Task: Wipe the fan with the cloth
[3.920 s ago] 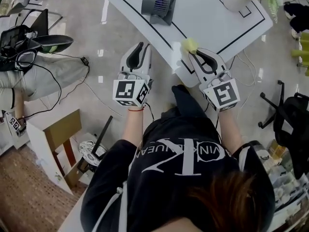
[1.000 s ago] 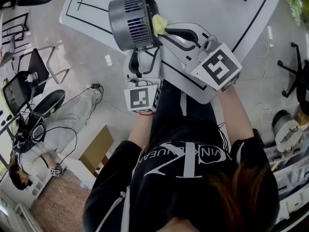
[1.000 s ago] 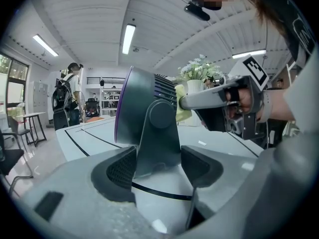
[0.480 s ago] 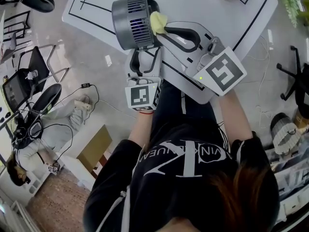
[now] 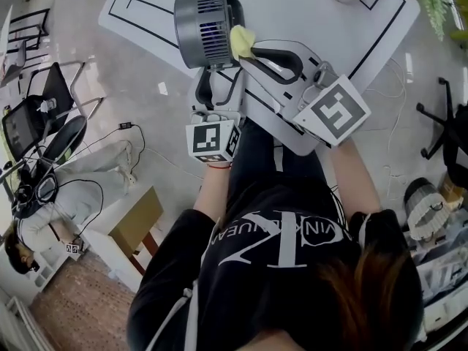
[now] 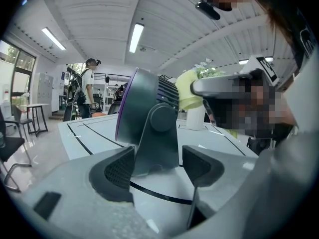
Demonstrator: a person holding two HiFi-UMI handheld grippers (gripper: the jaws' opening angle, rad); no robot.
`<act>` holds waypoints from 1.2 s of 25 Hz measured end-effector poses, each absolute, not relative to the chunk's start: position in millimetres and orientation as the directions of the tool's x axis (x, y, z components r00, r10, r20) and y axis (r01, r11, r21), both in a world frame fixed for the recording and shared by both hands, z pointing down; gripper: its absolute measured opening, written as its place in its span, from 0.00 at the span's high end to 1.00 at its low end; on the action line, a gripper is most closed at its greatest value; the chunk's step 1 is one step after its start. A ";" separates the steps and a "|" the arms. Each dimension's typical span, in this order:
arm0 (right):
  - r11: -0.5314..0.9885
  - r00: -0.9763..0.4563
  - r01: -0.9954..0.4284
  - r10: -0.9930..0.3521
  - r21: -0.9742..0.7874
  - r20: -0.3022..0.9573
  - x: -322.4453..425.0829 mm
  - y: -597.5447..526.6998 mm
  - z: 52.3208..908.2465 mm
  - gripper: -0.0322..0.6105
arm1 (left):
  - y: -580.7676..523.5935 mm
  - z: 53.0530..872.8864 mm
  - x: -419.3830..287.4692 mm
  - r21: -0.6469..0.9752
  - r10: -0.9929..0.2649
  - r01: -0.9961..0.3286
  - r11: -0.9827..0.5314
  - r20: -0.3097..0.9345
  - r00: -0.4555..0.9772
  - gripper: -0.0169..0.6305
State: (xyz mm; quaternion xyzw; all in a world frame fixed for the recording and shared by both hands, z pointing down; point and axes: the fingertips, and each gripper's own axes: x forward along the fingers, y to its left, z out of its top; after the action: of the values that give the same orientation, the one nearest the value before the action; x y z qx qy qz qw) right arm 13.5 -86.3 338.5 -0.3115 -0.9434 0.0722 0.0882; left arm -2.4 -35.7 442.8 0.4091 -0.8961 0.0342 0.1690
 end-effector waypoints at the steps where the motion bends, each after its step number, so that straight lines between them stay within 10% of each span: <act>1: 0.796 -0.790 0.576 0.600 -0.186 0.126 13.8 -86.2 337.8 0.88 | -34.2 442.3 -2.2 0.077 -0.720 -0.744 0.664 0.333 -0.608 0.51; 6: 0.808 -0.803 0.564 0.585 -0.168 0.116 17.7 -96.9 325.6 0.88 | -24.3 438.2 2.7 0.076 -0.706 -0.730 0.679 0.342 -0.620 0.52; 13: 0.822 -0.811 0.566 0.569 -0.064 0.136 11.7 -106.3 303.7 0.88 | 17.0 418.2 4.6 0.040 -0.648 -0.669 0.742 0.296 -0.702 0.95; 30: 0.841 -0.825 0.540 0.526 0.014 0.205 -68.2 -113.0 278.8 0.88 | 18.4 354.9 -136.2 0.104 -0.670 -0.665 0.740 0.200 -0.715 0.96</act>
State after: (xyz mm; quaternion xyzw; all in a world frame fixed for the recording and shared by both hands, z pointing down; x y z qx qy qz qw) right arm -68.2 -113.0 278.8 -0.2793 -0.9546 -0.0357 0.0972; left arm -136.2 18.4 354.9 0.3605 -0.9258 -0.0123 0.1130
